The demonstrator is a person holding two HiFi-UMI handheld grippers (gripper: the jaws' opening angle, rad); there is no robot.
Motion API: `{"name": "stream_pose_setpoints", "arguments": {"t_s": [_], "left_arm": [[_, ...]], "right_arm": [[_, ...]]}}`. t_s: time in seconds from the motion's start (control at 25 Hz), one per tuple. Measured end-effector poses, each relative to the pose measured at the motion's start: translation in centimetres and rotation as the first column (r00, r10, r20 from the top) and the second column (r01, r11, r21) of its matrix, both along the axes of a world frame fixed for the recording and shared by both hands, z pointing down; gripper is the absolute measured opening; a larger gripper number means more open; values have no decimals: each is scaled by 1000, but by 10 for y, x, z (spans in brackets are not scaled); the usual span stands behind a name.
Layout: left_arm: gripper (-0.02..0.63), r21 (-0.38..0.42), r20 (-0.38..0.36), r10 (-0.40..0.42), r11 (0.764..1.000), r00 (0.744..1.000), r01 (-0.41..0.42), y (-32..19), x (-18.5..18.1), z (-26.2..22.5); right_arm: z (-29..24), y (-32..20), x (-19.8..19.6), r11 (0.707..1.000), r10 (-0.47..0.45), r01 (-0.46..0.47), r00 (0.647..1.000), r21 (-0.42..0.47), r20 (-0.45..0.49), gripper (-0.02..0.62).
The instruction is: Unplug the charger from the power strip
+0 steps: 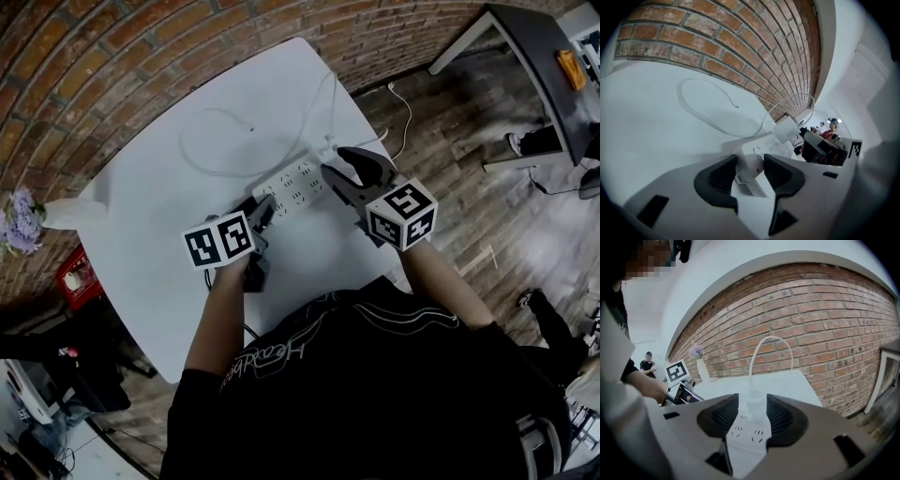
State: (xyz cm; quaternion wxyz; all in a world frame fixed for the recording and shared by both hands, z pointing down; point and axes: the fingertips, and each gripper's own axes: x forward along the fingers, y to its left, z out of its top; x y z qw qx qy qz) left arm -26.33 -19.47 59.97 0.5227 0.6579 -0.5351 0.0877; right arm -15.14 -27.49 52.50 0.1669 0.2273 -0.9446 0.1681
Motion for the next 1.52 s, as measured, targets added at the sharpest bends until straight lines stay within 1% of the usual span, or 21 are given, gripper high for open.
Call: {"name": "stream_pose_setpoints", "arguments": {"t_s": [0.16,0.28,0.4,0.44,0.72,0.88,1.08,1.52], "left_arm": [[187,3,4,-1,1000,1000,1,-1,-1,1],[187,1,-4,-1,1000,1000,1,0,-1,1],[187,4,-17,1,1000,1000,-1,-1,-1,1],[189,5,-20,3,1000,1000,-3,-1,-1,1],[189,1,-16,0,1000,1000,0,-1,0,3],[189,1,-16,1,1000,1000,-1,-1,-1,3],[189,4,-14,1,1000,1000,-1,-1,-2,2],[189,7,-15,-10,1000,1000,11,0,-2,2]], "right_arm": [[12,-8,-16,999,12,-7,996,51,-85,172],[23,-14,-22,998,44,-36,991,59,-127,172],[30,-19,-25,996,55,-44,985,73,-166,172],[32,-21,-25,995,62,-47,981,88,-185,140],[38,-22,-27,990,91,-58,961,131,-261,132],[40,-24,-26,989,108,-77,958,123,-266,126],[40,-24,-25,988,139,-117,959,100,-247,120],[39,-25,-22,991,133,-130,972,26,-193,118]]}}
